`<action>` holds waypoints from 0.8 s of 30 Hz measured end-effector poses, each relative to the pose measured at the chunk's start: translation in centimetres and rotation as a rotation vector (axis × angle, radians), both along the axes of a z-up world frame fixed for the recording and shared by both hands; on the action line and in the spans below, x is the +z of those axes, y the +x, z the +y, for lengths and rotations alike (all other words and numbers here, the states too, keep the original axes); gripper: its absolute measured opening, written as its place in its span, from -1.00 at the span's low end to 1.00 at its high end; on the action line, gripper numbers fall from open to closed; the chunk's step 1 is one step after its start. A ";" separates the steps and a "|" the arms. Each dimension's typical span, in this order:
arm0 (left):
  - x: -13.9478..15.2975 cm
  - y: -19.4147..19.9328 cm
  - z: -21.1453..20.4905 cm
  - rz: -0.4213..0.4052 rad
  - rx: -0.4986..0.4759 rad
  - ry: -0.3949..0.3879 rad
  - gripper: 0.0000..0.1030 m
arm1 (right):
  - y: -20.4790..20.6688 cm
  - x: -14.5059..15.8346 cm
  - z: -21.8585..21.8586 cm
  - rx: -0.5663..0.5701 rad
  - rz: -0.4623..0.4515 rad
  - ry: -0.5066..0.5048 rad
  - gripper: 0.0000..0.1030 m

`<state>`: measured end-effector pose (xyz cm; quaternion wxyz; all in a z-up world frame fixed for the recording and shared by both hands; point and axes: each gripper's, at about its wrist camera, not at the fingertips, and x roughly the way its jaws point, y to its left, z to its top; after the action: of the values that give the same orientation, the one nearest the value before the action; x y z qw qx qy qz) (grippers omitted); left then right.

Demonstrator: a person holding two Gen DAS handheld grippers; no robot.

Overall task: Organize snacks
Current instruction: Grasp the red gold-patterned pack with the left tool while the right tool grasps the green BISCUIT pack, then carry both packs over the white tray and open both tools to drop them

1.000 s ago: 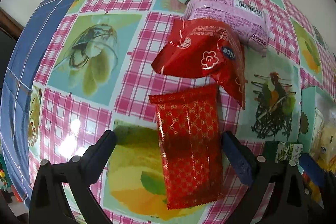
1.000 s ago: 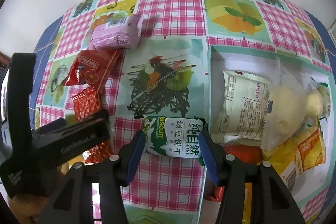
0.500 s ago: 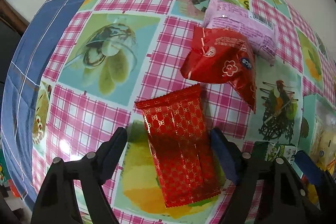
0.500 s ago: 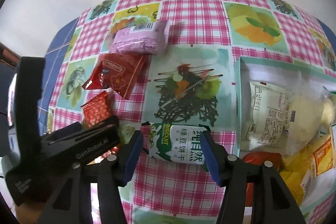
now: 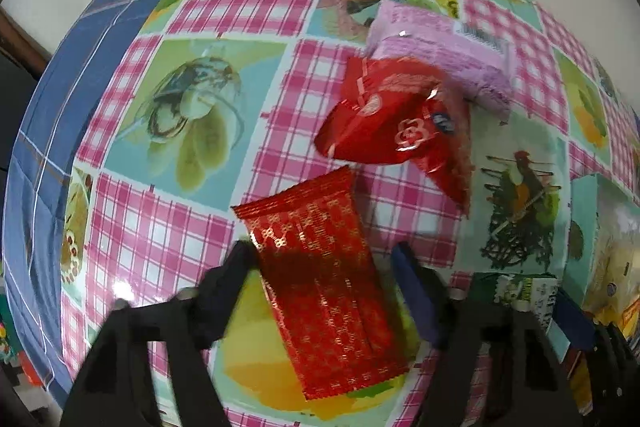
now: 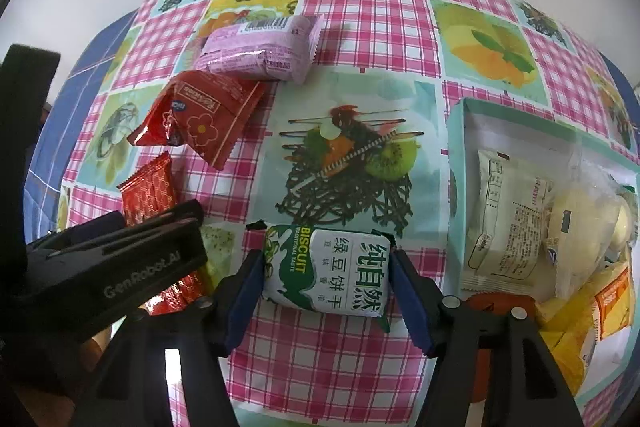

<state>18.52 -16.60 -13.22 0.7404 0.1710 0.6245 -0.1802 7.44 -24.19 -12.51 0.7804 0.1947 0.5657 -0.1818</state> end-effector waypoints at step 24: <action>6.1 -0.5 2.3 -0.066 0.011 -0.046 -0.11 | -1.5 4.8 0.0 0.018 -0.079 0.030 0.22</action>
<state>18.05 -14.26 -7.09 0.7654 0.1565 0.5963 -0.1846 5.98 -24.14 -7.71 0.8007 0.2082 0.5388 -0.1587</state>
